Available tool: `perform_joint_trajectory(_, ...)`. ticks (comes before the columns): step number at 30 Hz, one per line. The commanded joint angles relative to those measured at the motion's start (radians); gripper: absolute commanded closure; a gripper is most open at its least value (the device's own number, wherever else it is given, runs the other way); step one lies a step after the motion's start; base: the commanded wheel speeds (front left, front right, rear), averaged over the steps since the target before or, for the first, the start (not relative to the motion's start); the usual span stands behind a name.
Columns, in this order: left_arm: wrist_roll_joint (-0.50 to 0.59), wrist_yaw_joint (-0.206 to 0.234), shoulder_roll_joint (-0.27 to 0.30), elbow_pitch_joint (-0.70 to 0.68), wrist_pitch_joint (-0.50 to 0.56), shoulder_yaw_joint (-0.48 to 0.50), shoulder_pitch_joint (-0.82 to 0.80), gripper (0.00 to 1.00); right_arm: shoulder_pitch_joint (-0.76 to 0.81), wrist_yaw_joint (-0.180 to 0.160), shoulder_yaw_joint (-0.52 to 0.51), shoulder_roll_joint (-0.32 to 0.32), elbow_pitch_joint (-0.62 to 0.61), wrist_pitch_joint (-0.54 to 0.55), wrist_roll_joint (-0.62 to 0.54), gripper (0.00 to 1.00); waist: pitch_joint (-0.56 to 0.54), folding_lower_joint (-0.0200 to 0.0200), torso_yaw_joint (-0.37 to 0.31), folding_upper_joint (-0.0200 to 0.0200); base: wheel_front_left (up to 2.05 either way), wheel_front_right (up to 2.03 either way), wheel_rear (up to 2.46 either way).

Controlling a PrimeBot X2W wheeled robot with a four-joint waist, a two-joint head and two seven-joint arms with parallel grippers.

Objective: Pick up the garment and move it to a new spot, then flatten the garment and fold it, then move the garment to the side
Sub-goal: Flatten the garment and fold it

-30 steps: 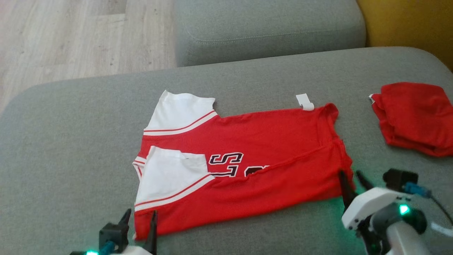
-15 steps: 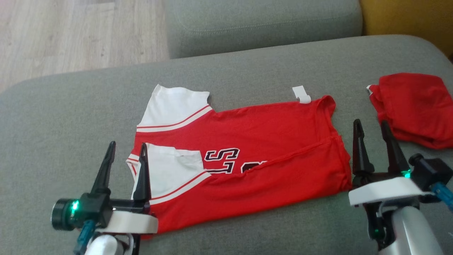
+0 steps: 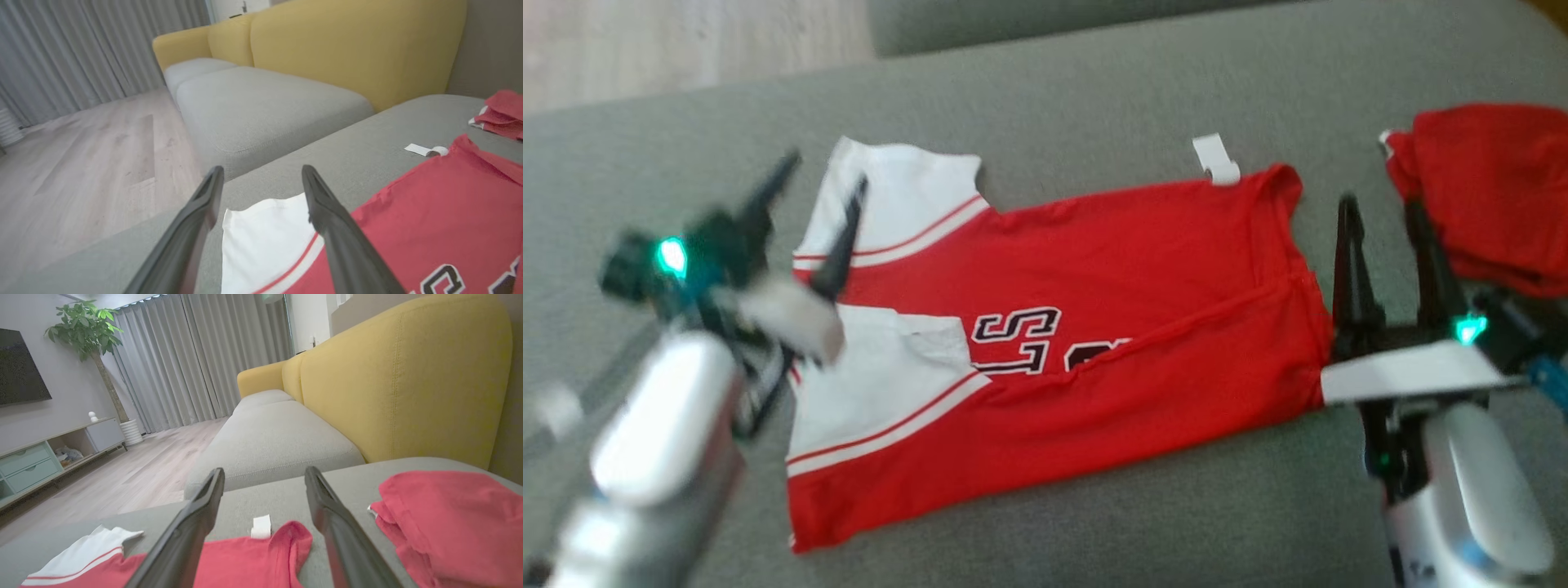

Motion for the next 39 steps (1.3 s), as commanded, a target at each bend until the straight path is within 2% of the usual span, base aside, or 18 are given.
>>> perform_joint_trajectory(1, -0.008, -0.062, 0.057, 0.038, 0.066, 0.021, -0.144, 0.00, -0.067, -0.001, 0.028, -0.004, -0.036, -0.001, -0.006, 0.00, 0.061, -0.0002, -0.041, 0.0000, 0.00, 0.00, 0.00)
perform_joint_trajectory(3, -0.019, -0.097, 0.070, 0.105, 0.136, 0.001, -0.212, 0.00, -0.092, -0.001, 0.033, -0.004, -0.040, -0.002, 0.006, 0.00, 0.084, -0.0002, -0.060, 0.0000, 0.00, 0.00, 0.00)
perform_joint_trajectory(6, -0.037, -0.123, 0.089, 0.201, 0.232, -0.032, -0.298, 0.00, -0.123, -0.001, 0.047, -0.004, -0.048, -0.004, 0.026, 0.00, 0.114, -0.0002, -0.089, 0.0000, 0.00, 0.00, 0.00)
perform_joint_trajectory(13, -0.073, -0.136, 0.133, 0.383, 0.364, -0.087, -0.426, 0.00, -0.155, -0.001, 0.076, -0.004, -0.062, -0.013, 0.078, 0.00, 0.164, -0.0002, -0.144, 0.0000, 0.00, 0.00, 0.00)
perform_joint_trajectory(19, -0.067, -0.135, 0.154, 0.496, 0.382, -0.092, -0.508, 0.00, -0.160, -0.001, 0.092, -0.004, -0.078, -0.022, 0.102, 0.00, 0.205, -0.0002, -0.171, 0.0000, 0.00, 0.00, 0.00)
perform_joint_trajectory(23, -0.111, -0.136, 0.145, 0.562, 0.403, -0.066, -0.538, 0.00, -0.161, -0.001, 0.088, -0.004, -0.091, -0.028, 0.099, 0.00, 0.225, -0.0002, -0.185, 0.0000, 0.00, 0.00, 0.00)
perform_joint_trajectory(34, -0.193, -0.137, 0.138, 0.626, 0.468, -0.092, -0.558, 0.00, -0.154, -0.001, 0.063, -0.004, -0.096, -0.032, 0.096, 0.00, 0.249, -0.0002, -0.209, 0.0000, 0.00, 0.00, 0.00)
perform_joint_trajectory(35, -0.210, -0.137, 0.133, 0.622, 0.488, -0.104, -0.554, 0.03, -0.154, -0.001, 0.062, -0.004, -0.096, -0.032, 0.097, 0.00, 0.250, -0.0002, -0.210, 0.0000, 0.00, 0.00, 0.00)
perform_joint_trajectory(36, -0.228, -0.137, 0.131, 0.614, 0.506, -0.116, -0.550, 0.51, -0.154, -0.001, 0.058, -0.004, -0.096, -0.033, 0.097, 0.00, 0.250, -0.0002, -0.210, 0.0000, 0.00, 0.00, 0.00)
perform_joint_trajectory(37, -0.247, -0.137, 0.129, 0.604, 0.522, -0.128, -0.546, 0.80, -0.154, -0.001, 0.052, -0.004, -0.096, -0.033, 0.096, 0.00, 0.249, -0.0002, -0.210, 0.0000, 0.00, 0.00, 0.00)
perform_joint_trajectory(38, -0.266, -0.137, 0.129, 0.590, 0.537, -0.141, -0.541, 1.00, -0.156, -0.001, 0.044, -0.004, -0.097, -0.033, 0.094, 0.00, 0.249, -0.0002, -0.209, 0.0000, 0.00, 0.00, 0.00)
perform_joint_trajectory(39, -0.286, -0.137, 0.131, 0.574, 0.549, -0.153, -0.537, 1.00, -0.157, -0.001, 0.033, -0.004, -0.097, -0.033, 0.091, 0.00, 0.247, -0.0002, -0.208, 0.0000, 0.00, 0.00, 0.00)
